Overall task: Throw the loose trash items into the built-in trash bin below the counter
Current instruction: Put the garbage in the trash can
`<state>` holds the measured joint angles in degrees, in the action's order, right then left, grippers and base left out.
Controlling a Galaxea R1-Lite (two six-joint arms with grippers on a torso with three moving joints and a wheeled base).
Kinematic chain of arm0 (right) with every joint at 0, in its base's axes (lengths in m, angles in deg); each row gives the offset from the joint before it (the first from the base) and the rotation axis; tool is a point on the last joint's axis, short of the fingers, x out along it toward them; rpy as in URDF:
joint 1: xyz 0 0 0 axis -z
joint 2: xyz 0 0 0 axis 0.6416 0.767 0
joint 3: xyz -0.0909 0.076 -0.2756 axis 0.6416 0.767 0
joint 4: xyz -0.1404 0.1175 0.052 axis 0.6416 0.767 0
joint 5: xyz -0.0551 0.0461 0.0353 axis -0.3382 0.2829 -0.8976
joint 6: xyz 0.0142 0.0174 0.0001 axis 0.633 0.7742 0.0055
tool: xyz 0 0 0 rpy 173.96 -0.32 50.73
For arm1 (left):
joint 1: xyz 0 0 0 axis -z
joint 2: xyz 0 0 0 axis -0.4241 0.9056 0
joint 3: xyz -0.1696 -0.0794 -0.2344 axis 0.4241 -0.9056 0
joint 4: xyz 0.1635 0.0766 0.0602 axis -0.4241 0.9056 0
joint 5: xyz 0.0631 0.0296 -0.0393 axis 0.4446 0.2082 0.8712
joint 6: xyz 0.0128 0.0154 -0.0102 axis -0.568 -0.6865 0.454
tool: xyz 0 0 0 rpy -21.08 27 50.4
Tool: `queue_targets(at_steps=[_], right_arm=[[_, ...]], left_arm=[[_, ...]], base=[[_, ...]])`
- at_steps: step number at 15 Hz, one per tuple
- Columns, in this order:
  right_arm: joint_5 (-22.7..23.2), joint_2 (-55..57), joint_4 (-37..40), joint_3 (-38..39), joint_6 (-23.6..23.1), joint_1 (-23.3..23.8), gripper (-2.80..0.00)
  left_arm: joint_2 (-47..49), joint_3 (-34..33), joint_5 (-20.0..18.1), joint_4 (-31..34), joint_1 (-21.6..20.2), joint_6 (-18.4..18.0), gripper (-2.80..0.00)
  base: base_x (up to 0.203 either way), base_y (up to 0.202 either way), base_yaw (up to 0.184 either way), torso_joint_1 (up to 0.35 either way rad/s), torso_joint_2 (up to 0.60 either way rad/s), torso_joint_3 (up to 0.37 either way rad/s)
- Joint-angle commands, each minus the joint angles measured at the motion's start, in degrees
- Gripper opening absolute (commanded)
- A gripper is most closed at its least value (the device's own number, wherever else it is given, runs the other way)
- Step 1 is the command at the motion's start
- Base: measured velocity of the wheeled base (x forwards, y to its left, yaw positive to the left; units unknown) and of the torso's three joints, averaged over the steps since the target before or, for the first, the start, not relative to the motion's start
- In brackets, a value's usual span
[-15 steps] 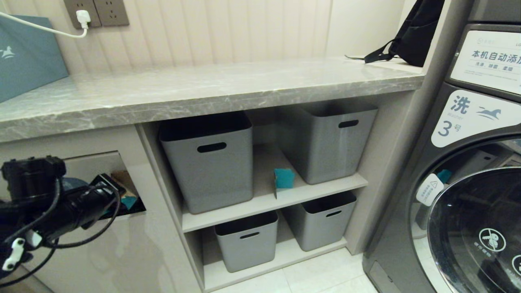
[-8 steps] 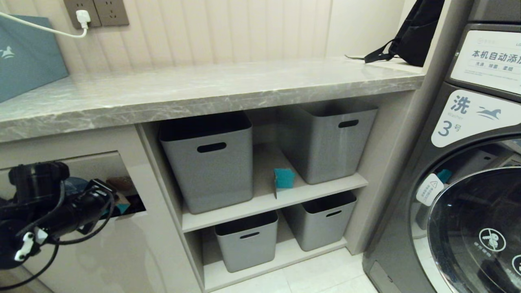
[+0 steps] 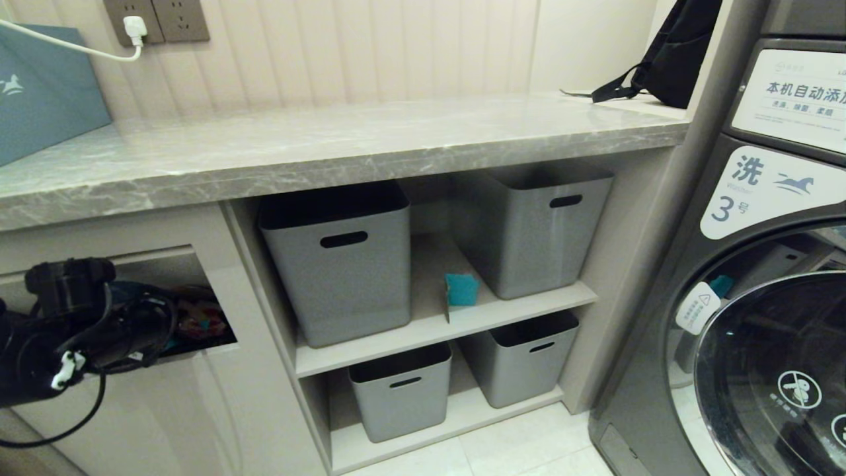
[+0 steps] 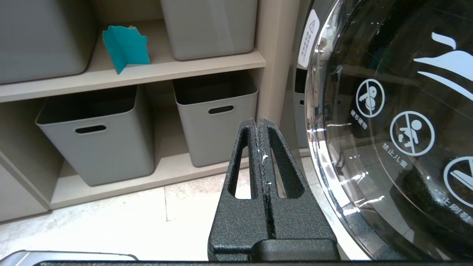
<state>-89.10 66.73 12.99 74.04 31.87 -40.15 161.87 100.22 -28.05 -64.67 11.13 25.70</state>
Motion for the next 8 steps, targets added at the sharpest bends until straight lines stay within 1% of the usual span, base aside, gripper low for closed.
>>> queue_targets(at_steps=[1, 5, 8], right_arm=[[0.08, -0.08, -0.01, 0.0, -0.02, -0.02, -2.8], [-0.01, -0.09, -0.01, 0.0, -0.02, -0.02, -2.8], [-0.01, -0.07, -0.01, 0.0, -0.02, -0.11, -2.8]], left_arm=[[5.68, 4.82, -0.65, -0.21, -0.1, 1.14, -2.8], [11.67, 10.51, -1.28, -0.14, -0.1, 2.2, -2.8], [12.3, 10.5, -1.19, -0.05, -0.1, 3.06, -2.8]], base=[[0.0, 0.0, 0.0, 0.0, 0.0, 0.0], [0.0, 0.0, 0.0, 0.0, 0.0, 0.0], [0.0, 0.0, 0.0, 0.0, 0.0, 0.0]])
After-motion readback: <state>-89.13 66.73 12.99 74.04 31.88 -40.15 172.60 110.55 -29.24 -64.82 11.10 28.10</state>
